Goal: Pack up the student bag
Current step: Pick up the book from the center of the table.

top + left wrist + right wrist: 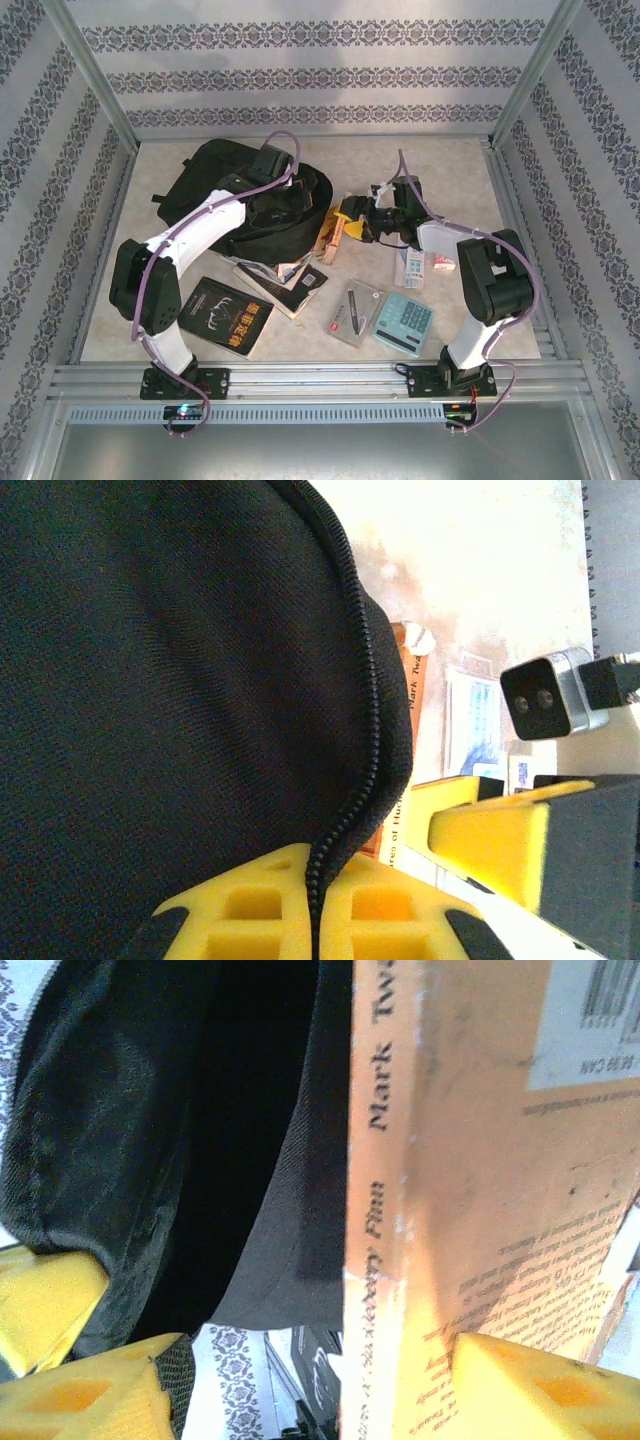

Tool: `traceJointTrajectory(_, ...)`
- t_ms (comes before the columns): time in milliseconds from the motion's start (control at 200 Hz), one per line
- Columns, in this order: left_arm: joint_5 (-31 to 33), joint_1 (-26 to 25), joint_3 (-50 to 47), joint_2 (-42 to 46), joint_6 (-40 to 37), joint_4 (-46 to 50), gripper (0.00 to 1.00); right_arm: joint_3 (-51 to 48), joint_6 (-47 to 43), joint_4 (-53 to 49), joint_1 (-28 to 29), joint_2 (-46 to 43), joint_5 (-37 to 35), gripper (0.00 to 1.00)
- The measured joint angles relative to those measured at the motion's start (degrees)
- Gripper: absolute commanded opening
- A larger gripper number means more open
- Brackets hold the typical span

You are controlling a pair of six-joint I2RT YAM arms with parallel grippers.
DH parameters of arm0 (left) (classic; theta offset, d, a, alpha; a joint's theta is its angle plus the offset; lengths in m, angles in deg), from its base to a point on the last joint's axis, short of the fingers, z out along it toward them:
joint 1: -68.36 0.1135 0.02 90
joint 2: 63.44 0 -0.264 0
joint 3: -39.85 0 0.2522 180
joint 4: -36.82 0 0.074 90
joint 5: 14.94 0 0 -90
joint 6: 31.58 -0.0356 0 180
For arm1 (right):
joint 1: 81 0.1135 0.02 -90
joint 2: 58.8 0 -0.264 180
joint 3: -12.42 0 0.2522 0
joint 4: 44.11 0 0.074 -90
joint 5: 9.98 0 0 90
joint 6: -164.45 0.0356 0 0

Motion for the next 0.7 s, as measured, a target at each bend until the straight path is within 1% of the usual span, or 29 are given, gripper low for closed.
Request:
traceJointTrajectory(215, -0.04, 0.35, -0.11, 0.04, 0.00, 0.00, 0.00, 0.87, -3.45, -6.58, -0.20, 3.76, -2.60, 0.72)
traceJointTrajectory(280, -0.20, 0.61, -0.11, 0.04, 0.00, 0.00, 0.00, 0.90, -5.35, -9.79, -0.20, 4.07, -3.54, 0.71)
traceJointTrajectory(315, -0.24, 0.68, -0.11, 0.04, 0.00, 0.00, 0.00, 0.92, -6.23, -11.19, -0.44, 4.09, -3.82, 0.70)
traceJointTrajectory(345, -0.26, 0.70, -0.11, 0.04, 0.00, 0.00, 0.00, 0.96, -7.15, -12.39, -0.55, 4.09, -4.17, 0.66)
traceJointTrajectory(375, -0.24, 0.70, -0.11, 0.04, 0.00, 0.00, 0.00, 1.14, -7.61, -13.31, -0.55, 4.13, -4.33, 0.59)
traceJointTrajectory(450, -0.26, 0.72, -0.11, 0.07, 0.00, 0.00, 0.00, 1.77, -8.98, -14.80, -0.61, 4.48, -4.70, 0.32)
traceJointTrajectory(490, -0.24, 0.72, -0.11, 0.15, 0.00, 0.02, 0.00, 2.16, -9.25, -15.13, -0.85, 4.79, -4.83, 0.20)
traceJointTrajectory(525, -0.24, 0.74, -0.11, 0.24, 0.00, 0.00, 0.00, 2.36, -9.29, -15.30, -0.94, 4.96, -5.03, 0.12)
traceJointTrajectory(620, -0.26, 0.98, 0.02, 0.44, 0.00, 0.07, 0.00, 2.80, -9.29, -16.20, -0.94, 5.03, -5.81, 0.00)
traceJointTrajectory(699, 0.02, 1.09, 1.22, 0.48, 0.00, 0.63, 0.00, 3.65, -9.64, -18.43, -1.20, 4.76, -7.58, 0.00)
